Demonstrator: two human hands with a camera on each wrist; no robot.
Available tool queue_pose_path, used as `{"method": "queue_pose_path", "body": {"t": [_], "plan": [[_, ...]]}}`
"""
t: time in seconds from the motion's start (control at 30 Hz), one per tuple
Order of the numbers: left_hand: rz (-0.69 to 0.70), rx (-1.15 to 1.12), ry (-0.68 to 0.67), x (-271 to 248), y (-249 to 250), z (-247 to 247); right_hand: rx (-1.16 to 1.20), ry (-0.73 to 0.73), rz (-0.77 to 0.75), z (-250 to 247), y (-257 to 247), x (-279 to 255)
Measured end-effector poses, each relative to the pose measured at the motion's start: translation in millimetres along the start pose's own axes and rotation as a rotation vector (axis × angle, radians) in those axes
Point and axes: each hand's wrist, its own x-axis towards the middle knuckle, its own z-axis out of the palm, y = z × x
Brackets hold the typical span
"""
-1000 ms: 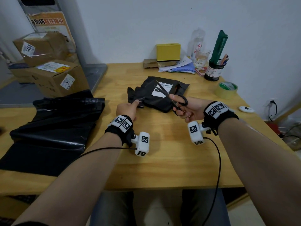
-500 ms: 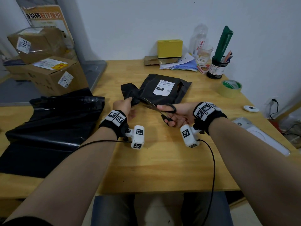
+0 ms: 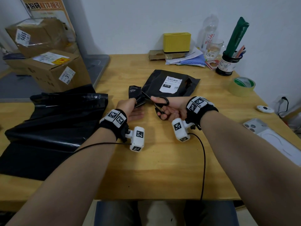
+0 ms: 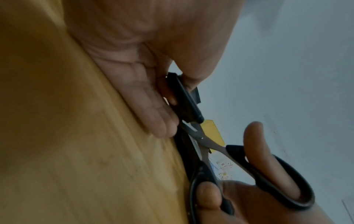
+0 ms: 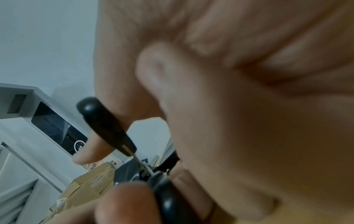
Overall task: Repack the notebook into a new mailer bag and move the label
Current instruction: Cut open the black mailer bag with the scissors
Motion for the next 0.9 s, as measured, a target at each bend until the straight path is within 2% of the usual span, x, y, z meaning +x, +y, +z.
{"method": "queue_pose_path", "body": {"t": [0.2, 0.33, 0.43, 0.73, 0.9], "plan": [[-0.011, 0.16, -0.038, 6.2, 4.9, 5.4, -0.023, -0.005, 0.044, -0.8, -9.0, 11.8], [-0.04, 0.241, -0.069, 11.4, 9.1, 6.7, 0.023, 0.034, -0.037, 2.2, -14.0, 9.5], [-0.06, 0.297, -0.101, 13.6, 11.7, 6.9, 0.025, 0.013, -0.034, -0.7, -14.2, 12.4], [-0.084, 0.325, -0.113, 15.9, 15.3, 7.0, 0.025, -0.001, -0.049, -4.9, -15.3, 20.4], [-0.082, 0.335, -0.155, 16.9, 14.4, 5.1, -0.025, 0.05, -0.016, -2.6, -15.7, 28.4]]}}
